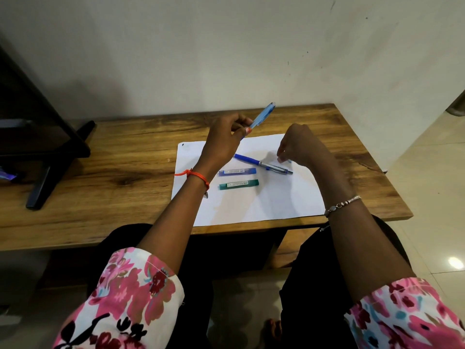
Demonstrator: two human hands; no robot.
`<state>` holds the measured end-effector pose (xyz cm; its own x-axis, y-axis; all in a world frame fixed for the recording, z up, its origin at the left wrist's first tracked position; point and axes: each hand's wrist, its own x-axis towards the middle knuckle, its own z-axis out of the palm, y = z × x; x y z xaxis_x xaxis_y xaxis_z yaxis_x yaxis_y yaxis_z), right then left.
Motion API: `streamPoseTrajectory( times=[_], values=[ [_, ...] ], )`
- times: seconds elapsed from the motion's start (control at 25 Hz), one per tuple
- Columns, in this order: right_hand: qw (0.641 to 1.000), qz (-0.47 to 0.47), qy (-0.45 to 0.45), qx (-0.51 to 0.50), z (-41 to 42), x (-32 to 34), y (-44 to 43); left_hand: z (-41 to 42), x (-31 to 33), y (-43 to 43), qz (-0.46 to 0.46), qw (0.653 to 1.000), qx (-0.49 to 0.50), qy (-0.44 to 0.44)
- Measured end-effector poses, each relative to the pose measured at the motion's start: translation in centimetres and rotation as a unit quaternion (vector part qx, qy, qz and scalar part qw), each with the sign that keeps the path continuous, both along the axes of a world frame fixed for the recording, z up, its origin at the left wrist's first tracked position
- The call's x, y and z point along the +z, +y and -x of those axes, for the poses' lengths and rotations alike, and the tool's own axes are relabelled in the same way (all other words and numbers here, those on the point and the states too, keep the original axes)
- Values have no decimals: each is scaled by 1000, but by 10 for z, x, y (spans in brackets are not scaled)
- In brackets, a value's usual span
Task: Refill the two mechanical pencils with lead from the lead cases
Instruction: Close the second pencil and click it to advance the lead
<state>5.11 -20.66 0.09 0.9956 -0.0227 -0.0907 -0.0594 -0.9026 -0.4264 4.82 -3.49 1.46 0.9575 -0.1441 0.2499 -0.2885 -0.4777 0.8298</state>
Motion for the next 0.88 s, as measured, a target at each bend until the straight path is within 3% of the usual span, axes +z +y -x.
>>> streamPoseTrajectory(
  times=[0.24,0.36,0.44,0.52,0.6,0.88],
  values=[
    [999,31,-38,-9,-5,-12,4,0,2,-1,-9,1000,3,6],
    [980,-148,-132,-31,0,2,6,-1,0,0,-8,1000,4,1],
    [918,-348,-186,-40,9,17,9,-1,0,0,0,1000,3,0],
    [825,-521,-217,-33,13,24,6,-2,0,0,4,1000,1,3],
    [769,-599,-224,-22,13,26,4,-2,-1,0,5,1000,-2,4],
    [781,-586,-218,8,11,24,6,-2,-2,-1,-3,1000,-6,3]
  ],
)
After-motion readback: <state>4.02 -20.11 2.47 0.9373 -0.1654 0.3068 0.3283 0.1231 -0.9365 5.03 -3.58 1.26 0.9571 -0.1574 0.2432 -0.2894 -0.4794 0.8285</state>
